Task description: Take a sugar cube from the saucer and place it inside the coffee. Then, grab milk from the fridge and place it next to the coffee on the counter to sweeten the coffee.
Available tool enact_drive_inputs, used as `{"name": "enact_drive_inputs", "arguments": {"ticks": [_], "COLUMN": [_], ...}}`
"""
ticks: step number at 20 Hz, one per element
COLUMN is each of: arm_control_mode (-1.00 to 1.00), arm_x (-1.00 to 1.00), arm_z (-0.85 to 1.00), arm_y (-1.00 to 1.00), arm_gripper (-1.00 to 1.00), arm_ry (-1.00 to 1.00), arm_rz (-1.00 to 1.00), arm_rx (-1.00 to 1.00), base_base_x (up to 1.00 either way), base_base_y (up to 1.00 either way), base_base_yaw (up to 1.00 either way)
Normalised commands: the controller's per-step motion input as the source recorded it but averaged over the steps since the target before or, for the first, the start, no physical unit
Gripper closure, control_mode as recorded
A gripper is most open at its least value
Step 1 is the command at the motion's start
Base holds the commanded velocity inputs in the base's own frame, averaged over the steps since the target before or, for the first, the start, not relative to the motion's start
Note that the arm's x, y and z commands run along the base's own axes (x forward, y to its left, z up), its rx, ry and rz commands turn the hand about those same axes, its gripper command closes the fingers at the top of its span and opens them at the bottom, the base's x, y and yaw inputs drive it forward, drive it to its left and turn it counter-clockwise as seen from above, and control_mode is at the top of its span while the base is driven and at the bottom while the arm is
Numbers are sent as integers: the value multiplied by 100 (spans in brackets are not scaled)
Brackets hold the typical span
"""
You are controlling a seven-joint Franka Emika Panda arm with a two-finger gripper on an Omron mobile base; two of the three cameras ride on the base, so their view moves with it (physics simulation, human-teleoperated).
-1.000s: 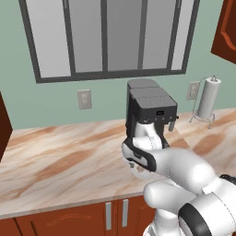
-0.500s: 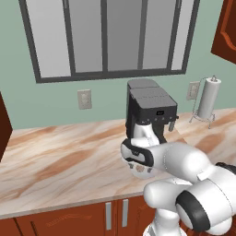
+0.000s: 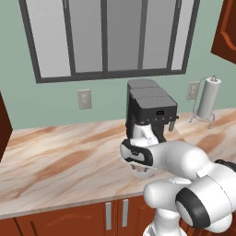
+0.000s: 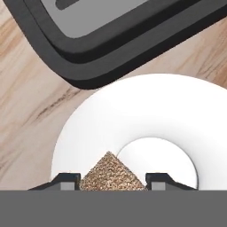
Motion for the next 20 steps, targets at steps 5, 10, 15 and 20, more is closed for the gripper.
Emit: {"name": "enact_drive_inputs", "arguments": {"ticks": [5, 10, 15, 20], "arm_control_mode": [-100, -100, -100, -100], "arm_x": [0, -1, -5, -19], "arm_z": [0, 29, 75, 70], "arm_y": [0, -12, -48, -77], "arm_gripper": [100, 100, 100, 100], "arm_ry": [0, -1, 0, 0], "arm_rz": [0, 0, 0, 0], "arm_rx": [0, 0, 0, 0], "base_base_x": [0, 0, 0, 0], "base_base_y": [0, 0, 0, 0], "base_base_yaw": [0, 0, 0, 0]}}
